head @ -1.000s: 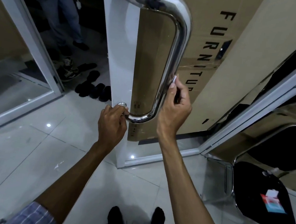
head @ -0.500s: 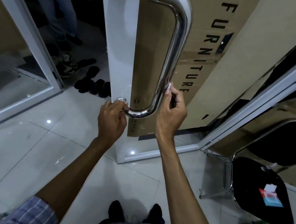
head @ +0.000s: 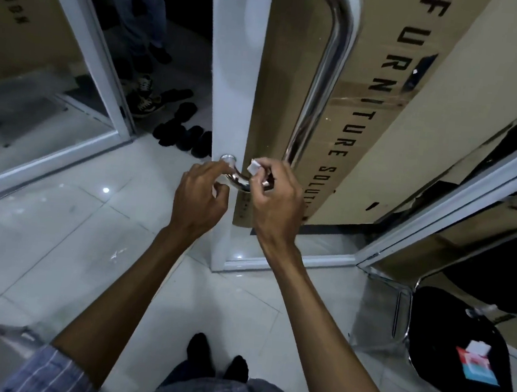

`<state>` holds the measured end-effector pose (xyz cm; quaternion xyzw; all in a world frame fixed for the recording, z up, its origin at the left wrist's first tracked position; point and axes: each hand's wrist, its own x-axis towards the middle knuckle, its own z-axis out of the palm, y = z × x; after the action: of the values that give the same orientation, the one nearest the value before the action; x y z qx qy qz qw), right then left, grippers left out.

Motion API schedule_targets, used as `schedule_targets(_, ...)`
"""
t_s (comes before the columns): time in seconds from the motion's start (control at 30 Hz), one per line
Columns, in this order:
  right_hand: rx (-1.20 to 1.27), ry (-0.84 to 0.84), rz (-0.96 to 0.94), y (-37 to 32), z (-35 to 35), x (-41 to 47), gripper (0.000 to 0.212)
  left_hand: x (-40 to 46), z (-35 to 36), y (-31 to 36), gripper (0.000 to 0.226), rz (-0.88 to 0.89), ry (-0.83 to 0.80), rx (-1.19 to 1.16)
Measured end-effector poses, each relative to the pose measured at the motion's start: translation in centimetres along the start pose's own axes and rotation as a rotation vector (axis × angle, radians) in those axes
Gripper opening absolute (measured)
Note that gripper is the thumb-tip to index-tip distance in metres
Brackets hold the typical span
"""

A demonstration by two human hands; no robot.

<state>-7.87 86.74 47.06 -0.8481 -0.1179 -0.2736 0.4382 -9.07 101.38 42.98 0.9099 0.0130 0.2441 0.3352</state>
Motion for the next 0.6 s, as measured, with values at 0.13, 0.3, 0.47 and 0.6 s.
schedule_targets(0.13,-0.018,-0.095,-0.072,-1.0,1.6,-0.3,0.017,-0.7,-1.2,-1.0,0.035,-0.026,0.009,0.024)
schedule_targets(0.3,0.0,-0.158,-0.103,-2.7,4.0,-0.2,0.014,-0.1,-2.9,-2.9,0.034,-0.037,0.01,0.045)
schedule_targets(0.47,0.001,-0.171,-0.119,-4.0,7.4,-0.1,0.014,1.9,-4.6,-5.4,0.035,-0.042,-0.005,0.038)
schedule_targets(0.6,0.02,-0.162,-0.103,-5.8,11.4,0.1,0.015,4.2,-6.2,-8.1,0.037,-0.018,-0.051,-0.058)
